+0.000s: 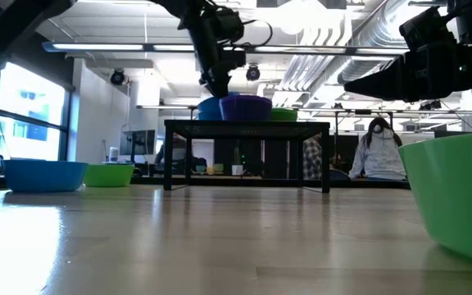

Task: Pick & Place Mini bowls
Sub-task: Stack the bottom blue bowl on the blue bowl on the shelf

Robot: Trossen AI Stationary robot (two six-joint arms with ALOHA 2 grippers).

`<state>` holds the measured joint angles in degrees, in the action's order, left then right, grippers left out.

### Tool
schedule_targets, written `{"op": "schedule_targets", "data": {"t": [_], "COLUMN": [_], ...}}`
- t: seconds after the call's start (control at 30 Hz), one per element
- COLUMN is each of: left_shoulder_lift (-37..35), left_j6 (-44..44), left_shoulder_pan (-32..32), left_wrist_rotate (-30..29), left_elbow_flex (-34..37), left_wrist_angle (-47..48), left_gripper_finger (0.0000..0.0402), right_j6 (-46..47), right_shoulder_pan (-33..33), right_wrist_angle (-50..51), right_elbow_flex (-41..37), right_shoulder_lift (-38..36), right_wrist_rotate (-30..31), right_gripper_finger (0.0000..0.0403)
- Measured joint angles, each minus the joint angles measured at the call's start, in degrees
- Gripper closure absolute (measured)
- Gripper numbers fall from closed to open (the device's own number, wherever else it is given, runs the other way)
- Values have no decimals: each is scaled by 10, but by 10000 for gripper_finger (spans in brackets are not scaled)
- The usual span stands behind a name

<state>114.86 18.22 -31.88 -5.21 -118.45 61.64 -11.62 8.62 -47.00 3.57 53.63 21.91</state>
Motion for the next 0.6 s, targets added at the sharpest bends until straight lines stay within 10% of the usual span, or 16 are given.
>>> {"op": "schedule_targets", "data": {"t": [0.6], "left_shoulder_lift": [-1], "left_j6": [-5], "left_shoulder_pan": [0], "left_wrist_rotate": [-14], "left_elbow_flex": [0], "left_wrist_angle": [19], "left_gripper_finger": [400], "right_j6": [-2], "right_shoulder_pan": [0], "right_wrist_angle": [0], "right_elbow_flex": [0], "right_shoulder_lift": [0], "right_wrist_rotate": [0], "right_gripper_finger": [403]}}
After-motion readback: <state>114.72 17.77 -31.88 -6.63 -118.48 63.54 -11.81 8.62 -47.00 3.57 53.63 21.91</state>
